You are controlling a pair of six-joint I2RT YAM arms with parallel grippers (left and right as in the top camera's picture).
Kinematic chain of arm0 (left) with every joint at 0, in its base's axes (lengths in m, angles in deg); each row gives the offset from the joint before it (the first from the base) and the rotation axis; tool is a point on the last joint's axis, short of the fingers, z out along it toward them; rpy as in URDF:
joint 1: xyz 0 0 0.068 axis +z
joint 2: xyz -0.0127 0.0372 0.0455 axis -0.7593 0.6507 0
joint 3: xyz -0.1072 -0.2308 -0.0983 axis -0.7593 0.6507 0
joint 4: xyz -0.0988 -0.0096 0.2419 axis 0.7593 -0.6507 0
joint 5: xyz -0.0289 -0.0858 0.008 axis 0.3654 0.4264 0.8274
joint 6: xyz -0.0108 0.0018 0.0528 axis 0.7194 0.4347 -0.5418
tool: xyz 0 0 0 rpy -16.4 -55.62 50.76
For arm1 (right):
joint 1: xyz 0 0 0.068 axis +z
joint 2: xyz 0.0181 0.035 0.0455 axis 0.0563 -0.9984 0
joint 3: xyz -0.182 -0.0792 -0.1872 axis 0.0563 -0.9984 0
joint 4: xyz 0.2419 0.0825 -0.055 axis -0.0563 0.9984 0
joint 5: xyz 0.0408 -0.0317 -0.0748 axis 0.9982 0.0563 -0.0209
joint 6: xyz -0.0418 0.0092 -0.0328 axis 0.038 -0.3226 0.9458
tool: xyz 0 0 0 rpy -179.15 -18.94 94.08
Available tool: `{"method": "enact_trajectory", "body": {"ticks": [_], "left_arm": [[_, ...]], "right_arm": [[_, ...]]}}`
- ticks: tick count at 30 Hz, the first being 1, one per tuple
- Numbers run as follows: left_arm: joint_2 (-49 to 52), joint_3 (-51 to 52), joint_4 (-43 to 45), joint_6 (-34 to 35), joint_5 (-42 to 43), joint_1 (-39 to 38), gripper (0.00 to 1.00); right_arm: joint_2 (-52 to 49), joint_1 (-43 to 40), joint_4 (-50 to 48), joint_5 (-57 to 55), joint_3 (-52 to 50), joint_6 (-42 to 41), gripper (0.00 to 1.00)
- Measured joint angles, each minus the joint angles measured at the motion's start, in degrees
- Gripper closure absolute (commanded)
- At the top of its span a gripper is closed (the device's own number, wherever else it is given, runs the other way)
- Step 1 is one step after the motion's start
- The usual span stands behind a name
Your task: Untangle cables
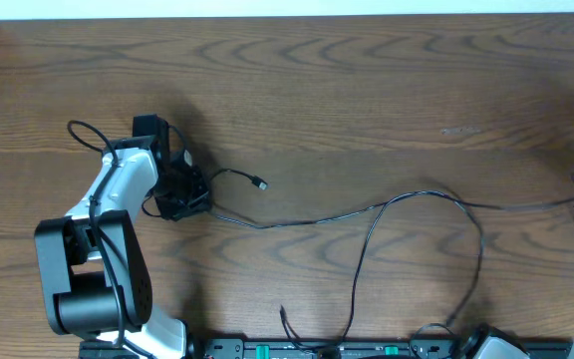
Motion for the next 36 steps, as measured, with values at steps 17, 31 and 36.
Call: {"method": "enact_trajectory", "body": {"ticks": [17, 31, 36], "left_arm": [[0.0, 0.0, 1.0, 0.0, 7.0, -7.1, 0.93], [0.0, 0.0, 1.0, 0.0, 5.4, -14.8, 0.93], [0.0, 0.0, 1.2, 0.0, 5.2, -15.6, 0.93]], "right_arm": [[-8.0, 15.0, 4.6, 34.0, 0.1, 17.3, 0.64], [-21.6, 24.9, 8.8, 33.9, 0.1, 16.3, 0.45], [-25.0, 27.9, 4.2, 32.9, 0.1, 16.3, 0.45]]}}
